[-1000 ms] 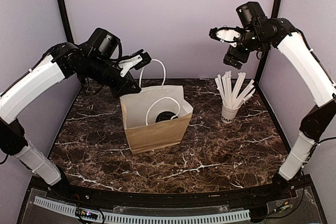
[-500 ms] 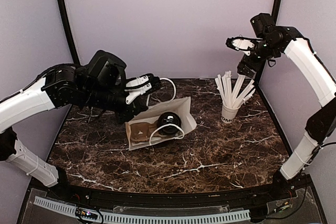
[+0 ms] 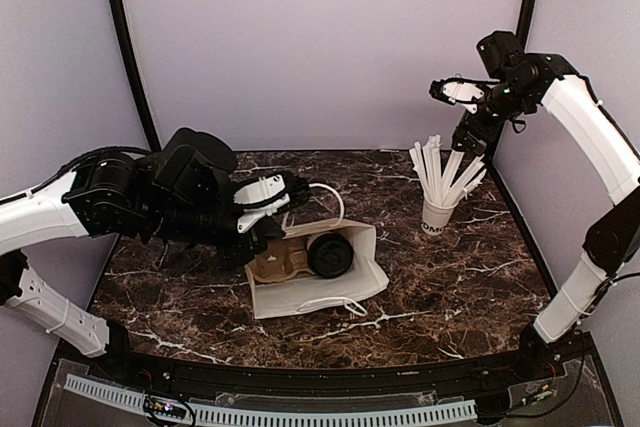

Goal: Pack the takeout coffee

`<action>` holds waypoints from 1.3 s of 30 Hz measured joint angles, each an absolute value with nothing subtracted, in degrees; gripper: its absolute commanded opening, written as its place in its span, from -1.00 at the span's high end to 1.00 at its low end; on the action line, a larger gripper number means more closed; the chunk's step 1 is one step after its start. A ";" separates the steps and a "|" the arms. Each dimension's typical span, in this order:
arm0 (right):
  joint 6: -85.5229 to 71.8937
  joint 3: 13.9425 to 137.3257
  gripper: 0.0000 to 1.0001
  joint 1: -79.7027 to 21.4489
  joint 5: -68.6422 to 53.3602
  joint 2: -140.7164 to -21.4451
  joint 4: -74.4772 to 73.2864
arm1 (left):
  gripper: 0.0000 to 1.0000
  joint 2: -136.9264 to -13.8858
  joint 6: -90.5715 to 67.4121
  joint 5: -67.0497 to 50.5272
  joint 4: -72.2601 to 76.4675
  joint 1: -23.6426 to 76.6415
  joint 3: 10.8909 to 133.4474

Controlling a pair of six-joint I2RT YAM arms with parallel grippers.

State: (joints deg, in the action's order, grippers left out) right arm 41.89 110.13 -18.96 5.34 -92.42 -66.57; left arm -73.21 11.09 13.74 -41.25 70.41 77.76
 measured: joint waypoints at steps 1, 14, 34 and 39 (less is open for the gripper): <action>41.91 109.93 -0.97 -18.96 5.26 -92.33 -66.61 | 1.00 -72.97 11.07 13.67 -41.25 70.41 77.67; 43.77 109.10 -0.97 -18.74 -4.27 -91.64 -70.30 | 1.00 -71.72 13.02 13.10 -37.28 65.23 77.19; 36.82 90.50 -0.34 -18.74 -15.03 -91.59 -54.48 | 0.04 -79.09 11.77 -2.55 -29.26 41.63 79.05; 35.53 89.54 -0.30 -18.74 -15.31 -92.23 -50.87 | -0.16 -79.57 11.31 -2.59 -28.84 40.75 80.05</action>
State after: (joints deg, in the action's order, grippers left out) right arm 35.53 89.54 -18.74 -15.31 -92.23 -50.87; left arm -79.57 11.31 -2.59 -28.84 40.75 80.05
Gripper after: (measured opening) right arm 0.663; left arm 0.541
